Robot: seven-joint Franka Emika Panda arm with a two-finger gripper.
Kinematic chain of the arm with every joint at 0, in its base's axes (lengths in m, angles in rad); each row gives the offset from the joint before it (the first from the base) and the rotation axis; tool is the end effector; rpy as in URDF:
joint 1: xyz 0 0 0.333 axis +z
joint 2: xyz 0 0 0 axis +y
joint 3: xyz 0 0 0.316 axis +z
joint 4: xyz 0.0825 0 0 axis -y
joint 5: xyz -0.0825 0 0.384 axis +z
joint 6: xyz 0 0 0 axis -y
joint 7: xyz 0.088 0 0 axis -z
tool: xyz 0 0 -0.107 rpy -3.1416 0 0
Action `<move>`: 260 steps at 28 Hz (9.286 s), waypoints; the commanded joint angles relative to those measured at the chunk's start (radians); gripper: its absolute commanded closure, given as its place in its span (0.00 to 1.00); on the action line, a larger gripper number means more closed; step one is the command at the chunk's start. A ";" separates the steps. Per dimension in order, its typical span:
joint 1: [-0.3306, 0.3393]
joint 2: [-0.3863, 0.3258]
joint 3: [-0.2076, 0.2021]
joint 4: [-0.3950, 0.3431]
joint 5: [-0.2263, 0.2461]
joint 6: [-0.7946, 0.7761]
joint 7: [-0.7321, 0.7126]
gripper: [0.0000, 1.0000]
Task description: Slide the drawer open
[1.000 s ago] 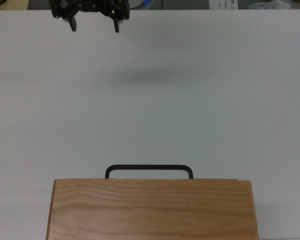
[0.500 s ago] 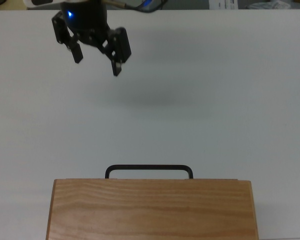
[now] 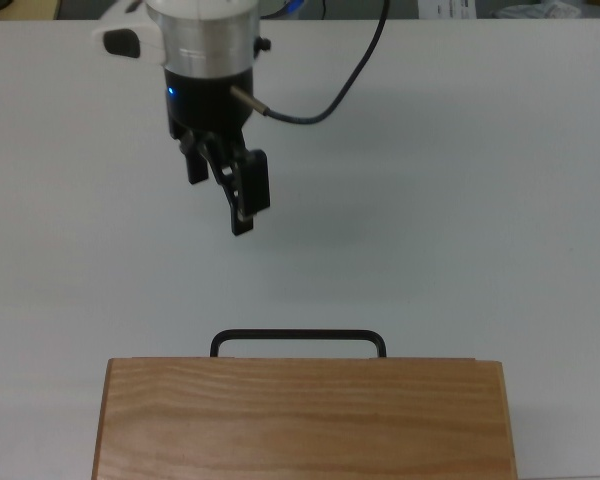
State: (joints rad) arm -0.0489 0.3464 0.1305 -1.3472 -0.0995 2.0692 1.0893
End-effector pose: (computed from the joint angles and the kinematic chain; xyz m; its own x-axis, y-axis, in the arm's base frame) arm 0.6959 0.0358 0.5715 0.5039 -0.8355 0.2191 -0.7794 -0.5491 -0.3015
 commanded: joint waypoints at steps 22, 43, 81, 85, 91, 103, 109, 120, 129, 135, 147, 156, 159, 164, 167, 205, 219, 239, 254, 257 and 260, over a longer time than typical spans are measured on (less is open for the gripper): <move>0.126 0.192 -0.003 0.175 -0.141 0.295 0.558 0.00; 0.135 0.309 -0.012 0.260 -0.204 0.342 0.557 0.57; 0.049 0.034 0.072 -0.007 -0.261 0.316 0.592 1.00; 0.034 -0.010 0.078 -0.058 -0.261 0.313 0.587 1.00; 0.011 -0.101 0.084 -0.181 -0.256 0.305 0.557 1.00; -0.005 -0.250 0.086 -0.320 -0.141 0.235 0.462 1.00; -0.003 -0.336 0.086 -0.420 -0.102 0.230 0.425 1.00; -0.002 -0.394 0.084 -0.471 -0.094 0.186 0.406 1.00; 0.004 -0.457 0.083 -0.532 -0.094 0.183 0.396 1.00; 0.012 -0.488 0.083 -0.560 -0.092 0.163 0.392 1.00; 0.026 -0.518 0.075 -0.576 -0.011 0.134 0.368 0.25; 0.024 -0.521 0.074 -0.564 0.015 0.126 0.360 0.00; 0.024 -0.521 0.069 -0.552 0.015 0.117 0.330 0.00; 0.027 -0.521 0.046 -0.543 0.015 0.106 0.268 0.00; 0.026 -0.521 0.046 -0.530 0.027 0.059 0.180 0.00; -0.040 -0.434 0.044 -0.260 0.136 -0.563 -1.106 0.00; -0.042 -0.419 0.041 -0.244 0.130 -0.590 -1.115 0.00; -0.040 -0.417 0.043 -0.224 0.132 -0.590 -1.114 0.00; -0.040 -0.422 0.044 -0.225 0.138 -0.594 -1.114 0.00; -0.040 -0.419 0.043 -0.224 0.136 -0.594 -1.115 0.00; -0.040 -0.419 0.043 -0.225 0.135 -0.594 -1.123 0.00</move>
State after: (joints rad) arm -0.0868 -0.0869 0.1741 -1.6013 0.0284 1.5160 0.0002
